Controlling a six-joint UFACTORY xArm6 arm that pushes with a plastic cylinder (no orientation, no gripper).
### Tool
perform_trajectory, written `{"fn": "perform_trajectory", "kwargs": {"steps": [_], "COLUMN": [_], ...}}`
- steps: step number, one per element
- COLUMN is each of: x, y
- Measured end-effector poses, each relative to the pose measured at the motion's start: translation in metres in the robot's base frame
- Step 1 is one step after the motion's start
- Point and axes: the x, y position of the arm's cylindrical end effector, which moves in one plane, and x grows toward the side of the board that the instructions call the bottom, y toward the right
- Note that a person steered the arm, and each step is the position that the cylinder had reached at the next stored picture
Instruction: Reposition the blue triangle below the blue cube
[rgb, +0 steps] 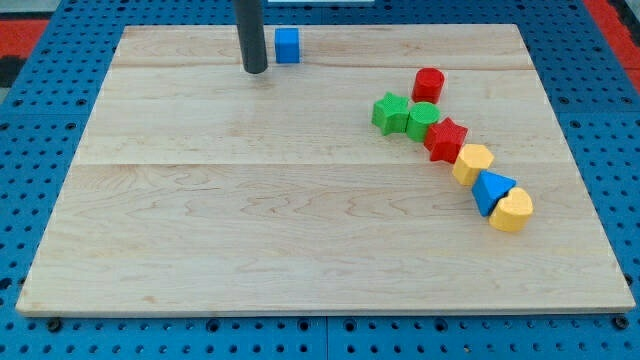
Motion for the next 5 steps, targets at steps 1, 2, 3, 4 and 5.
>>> {"fn": "perform_trajectory", "kwargs": {"steps": [1,2,3,4,5], "x": [0.000,0.015,0.043,0.045,0.045], "y": [-0.004,0.006,0.077,0.119,0.150]}}
